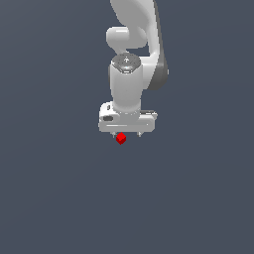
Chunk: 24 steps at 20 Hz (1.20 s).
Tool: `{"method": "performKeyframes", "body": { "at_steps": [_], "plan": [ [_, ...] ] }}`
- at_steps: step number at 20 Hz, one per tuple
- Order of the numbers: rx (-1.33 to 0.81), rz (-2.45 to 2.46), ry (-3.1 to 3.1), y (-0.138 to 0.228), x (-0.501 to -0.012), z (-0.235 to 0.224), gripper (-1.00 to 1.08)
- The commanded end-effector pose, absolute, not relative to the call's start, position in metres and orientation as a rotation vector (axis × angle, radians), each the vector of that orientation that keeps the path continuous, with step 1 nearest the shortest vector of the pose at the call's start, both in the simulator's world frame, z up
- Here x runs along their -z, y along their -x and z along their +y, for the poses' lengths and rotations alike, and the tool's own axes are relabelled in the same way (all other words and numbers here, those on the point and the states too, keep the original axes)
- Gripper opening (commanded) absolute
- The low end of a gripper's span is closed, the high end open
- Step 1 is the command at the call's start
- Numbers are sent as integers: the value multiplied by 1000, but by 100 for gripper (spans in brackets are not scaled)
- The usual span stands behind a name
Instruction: Pick up the red cube and move it to a goal position.
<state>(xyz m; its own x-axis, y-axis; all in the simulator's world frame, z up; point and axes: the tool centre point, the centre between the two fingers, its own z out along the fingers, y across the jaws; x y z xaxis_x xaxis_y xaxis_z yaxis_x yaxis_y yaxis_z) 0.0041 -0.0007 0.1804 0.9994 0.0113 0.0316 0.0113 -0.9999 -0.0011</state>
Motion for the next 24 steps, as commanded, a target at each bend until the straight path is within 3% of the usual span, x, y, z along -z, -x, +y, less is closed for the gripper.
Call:
{"method": "performKeyframes", "body": {
  "at_steps": [1, 12, 24],
  "plan": [
    [50, -18, 3140, -4, -180, -1, 100],
    [44, -148, 3136, 8, -161, -1, 100],
    [25, -563, 3088, 45, -98, -8, 100]
  ]
}}
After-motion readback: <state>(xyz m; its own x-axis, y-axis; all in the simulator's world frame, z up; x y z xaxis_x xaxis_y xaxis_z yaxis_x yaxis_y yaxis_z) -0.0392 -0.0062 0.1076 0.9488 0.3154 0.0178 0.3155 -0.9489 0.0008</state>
